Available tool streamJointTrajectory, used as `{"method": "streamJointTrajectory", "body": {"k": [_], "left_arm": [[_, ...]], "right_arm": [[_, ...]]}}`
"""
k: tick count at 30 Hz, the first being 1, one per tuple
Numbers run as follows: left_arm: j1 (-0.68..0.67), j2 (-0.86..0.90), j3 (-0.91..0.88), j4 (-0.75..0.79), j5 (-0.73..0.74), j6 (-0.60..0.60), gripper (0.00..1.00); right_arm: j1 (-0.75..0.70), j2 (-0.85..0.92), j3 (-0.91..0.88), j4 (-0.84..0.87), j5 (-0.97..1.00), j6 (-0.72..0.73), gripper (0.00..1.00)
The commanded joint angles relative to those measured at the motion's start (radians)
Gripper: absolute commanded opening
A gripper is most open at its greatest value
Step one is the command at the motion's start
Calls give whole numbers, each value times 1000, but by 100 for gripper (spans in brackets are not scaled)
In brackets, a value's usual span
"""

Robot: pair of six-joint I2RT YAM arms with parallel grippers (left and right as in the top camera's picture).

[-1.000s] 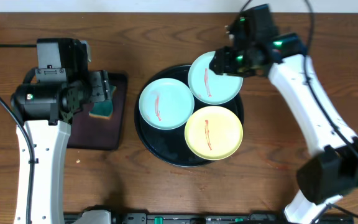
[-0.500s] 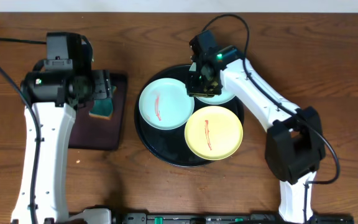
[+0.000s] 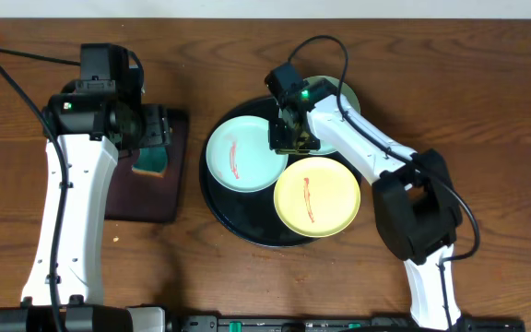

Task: Clean dirty plates on tray and stack at the side
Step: 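Grasp the rim of the upper pale green plate with the right gripper, then grasp the green-and-yellow sponge in the black tray with the left gripper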

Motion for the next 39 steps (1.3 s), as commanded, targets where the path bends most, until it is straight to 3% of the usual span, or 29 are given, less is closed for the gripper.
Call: {"method": "streamJointTrajectory", "body": {"k": [1,11,14,26,33,39], "left_arm": [[-3,5,20,-2,-13,-5,74],[-3,5,20,-2,-13,-5,74],[-3,6,20,-2,-13,0,74],[45,122,20,13,-87,24,74],[55,277,20,48,-67,129,73],[60,408,20,89,-45,210,66]], "right_arm": [[5,44,13,5,34,14,21],[12,111,13,27,32,14,14],[16,111,13,36,32,13,1],[26,111,13,46,78,-35,1],[29,111,11,51,97,-40,1],[29,112,4,51,97,-42,1]]}}
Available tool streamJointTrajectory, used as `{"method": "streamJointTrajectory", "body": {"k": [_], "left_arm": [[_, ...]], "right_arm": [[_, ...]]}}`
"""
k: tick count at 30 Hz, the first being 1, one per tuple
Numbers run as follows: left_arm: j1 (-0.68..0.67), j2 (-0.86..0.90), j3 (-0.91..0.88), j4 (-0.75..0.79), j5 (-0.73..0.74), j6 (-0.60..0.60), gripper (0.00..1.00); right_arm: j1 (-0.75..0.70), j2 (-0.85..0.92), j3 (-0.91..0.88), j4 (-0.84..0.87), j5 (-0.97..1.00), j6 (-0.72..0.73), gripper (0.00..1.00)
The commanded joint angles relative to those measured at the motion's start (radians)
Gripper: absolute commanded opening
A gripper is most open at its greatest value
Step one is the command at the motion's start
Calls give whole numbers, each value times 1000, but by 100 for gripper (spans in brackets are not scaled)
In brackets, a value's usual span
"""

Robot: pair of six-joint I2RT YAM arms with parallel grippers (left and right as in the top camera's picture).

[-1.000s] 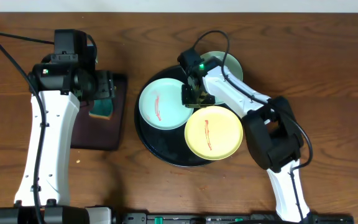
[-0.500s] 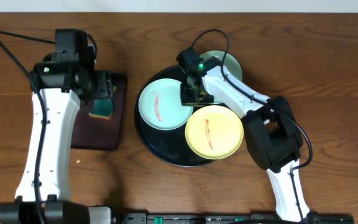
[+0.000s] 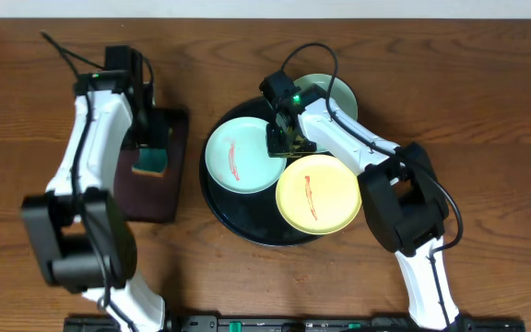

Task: Clean dirty plates on tray and stack at the side
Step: 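Grasp the green-and-yellow sponge in the black tray with the left gripper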

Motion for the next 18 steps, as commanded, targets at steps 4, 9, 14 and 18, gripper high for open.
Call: {"method": "streamJointTrajectory", "body": {"k": [4,9,14,18], "left_arm": [[31,124,20,37,22,70,66],[63,192,20,82,97,70,66],[65,224,20,131,100,70,66],[63,238,20,155,110,70,66]], "right_arm": [[17,31,-8,9,47,-19,1],[17,31,-8,11,47,-19,1],[17,31,-8,10,48,-19,1],[17,31,-8,10,50,-19,1]]}}
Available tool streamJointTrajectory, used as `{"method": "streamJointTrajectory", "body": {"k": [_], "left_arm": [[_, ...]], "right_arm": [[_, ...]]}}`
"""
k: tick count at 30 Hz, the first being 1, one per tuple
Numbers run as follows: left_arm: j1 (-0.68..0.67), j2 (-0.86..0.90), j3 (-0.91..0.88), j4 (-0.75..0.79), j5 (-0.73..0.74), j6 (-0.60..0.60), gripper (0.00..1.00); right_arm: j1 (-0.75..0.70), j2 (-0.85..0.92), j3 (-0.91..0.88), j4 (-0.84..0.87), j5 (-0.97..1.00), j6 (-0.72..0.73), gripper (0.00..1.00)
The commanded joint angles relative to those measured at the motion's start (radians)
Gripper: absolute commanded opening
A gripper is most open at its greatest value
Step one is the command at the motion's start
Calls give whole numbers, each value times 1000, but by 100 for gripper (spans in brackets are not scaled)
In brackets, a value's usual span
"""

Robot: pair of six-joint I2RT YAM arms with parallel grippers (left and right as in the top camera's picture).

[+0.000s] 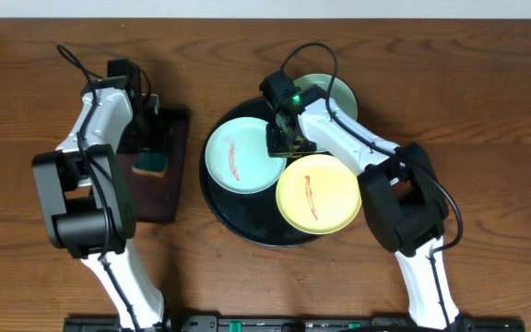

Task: Clean dirty plates on tray and stack at the side
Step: 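Grasp the green-and-yellow sponge in the black tray with the left gripper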

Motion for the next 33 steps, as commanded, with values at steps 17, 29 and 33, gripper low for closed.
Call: {"method": "streamJointTrajectory", "body": {"k": [17,29,33], "left_arm": [[0,21,20,7,53,12,7],[-1,-95,153,-181,41,-83,8],[-2,-157,153,-233,137,-105,8]], "right_arm": [[16,31,-8,8,48,-17,1],[16,31,-8,8,50,-17,1],[16,31,-8,8,39,-34,1]]}}
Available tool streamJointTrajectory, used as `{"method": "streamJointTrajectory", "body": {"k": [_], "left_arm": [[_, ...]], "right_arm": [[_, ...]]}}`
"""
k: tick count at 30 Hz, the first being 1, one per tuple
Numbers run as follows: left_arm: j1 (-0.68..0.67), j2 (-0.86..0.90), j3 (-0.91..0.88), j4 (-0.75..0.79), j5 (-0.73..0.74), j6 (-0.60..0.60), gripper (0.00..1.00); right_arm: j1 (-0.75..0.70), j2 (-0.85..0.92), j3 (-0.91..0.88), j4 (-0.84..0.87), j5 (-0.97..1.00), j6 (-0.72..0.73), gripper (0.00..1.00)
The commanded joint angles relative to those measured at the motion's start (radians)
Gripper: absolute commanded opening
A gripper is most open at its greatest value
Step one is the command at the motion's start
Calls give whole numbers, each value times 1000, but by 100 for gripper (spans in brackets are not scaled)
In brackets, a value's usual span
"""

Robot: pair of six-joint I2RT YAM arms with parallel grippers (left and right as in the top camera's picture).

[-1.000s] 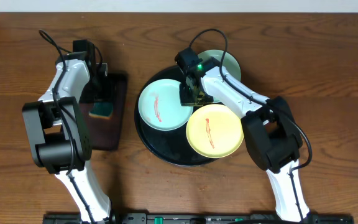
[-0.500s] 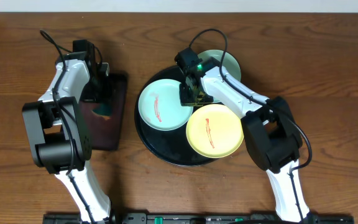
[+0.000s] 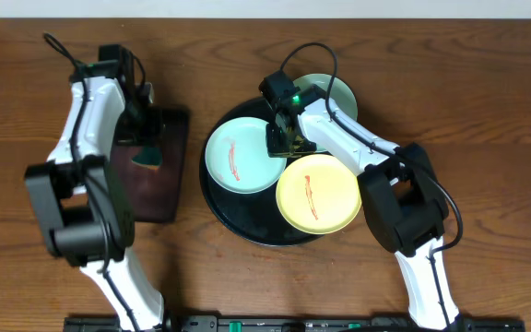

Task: Clean dirty plates on tray and stack at the side
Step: 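Grasp the green-and-yellow sponge in the black tray with the left gripper, then carry the sponge with the left gripper onto the left pale green plate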

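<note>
Three plates lie on the round black tray (image 3: 238,221). The light blue plate (image 3: 238,159) and the yellow plate (image 3: 319,198) each carry a red smear, while the pale green plate (image 3: 330,89) is half hidden by the right arm. My right gripper (image 3: 286,140) sits at the blue plate's right rim and looks closed on it. A teal sponge (image 3: 145,160) lies on the dark maroon mat (image 3: 155,198). Directly over the sponge's far end is my left gripper (image 3: 147,136), covering most of it. The overhead view does not show how its jaws stand.
The wooden table (image 3: 487,138) extends to the right of the tray and in front of it. The left arm's base and links lie along the mat's left side. The right arm runs from the front right across the tray.
The left arm has swung its elbow outward to the left, and its gripper now covers more of the sponge. The right gripper and all plates are unchanged.
At first the left gripper hovered over the sponge with the arm stretched from the front, and the right gripper stood between the blue and green plates. Then the left arm folded back and the right gripper settled on the blue plate's rim. Both stay there now.
</note>
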Motion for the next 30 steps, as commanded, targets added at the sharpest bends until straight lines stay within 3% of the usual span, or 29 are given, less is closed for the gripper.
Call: {"method": "streamJointTrajectory", "body": {"k": [1,6,12,18,30], "left_arm": [[-2,-76,31,-37,103,-53,8],[-18,-79,27,-48,138,-105,8],[-16,-79,27,-19,-1,-157,7],[-34,-79,27,0,15,-157,8],[-287,-79,-58,116,18,-407,7]], "right_arm": [[15,31,-8,7,35,-27,1],[15,31,-8,3,32,-30,1],[15,31,-8,-4,16,-38,1],[15,31,-8,1,-11,-56,1],[13,31,-8,-1,-52,-57,1]]}}
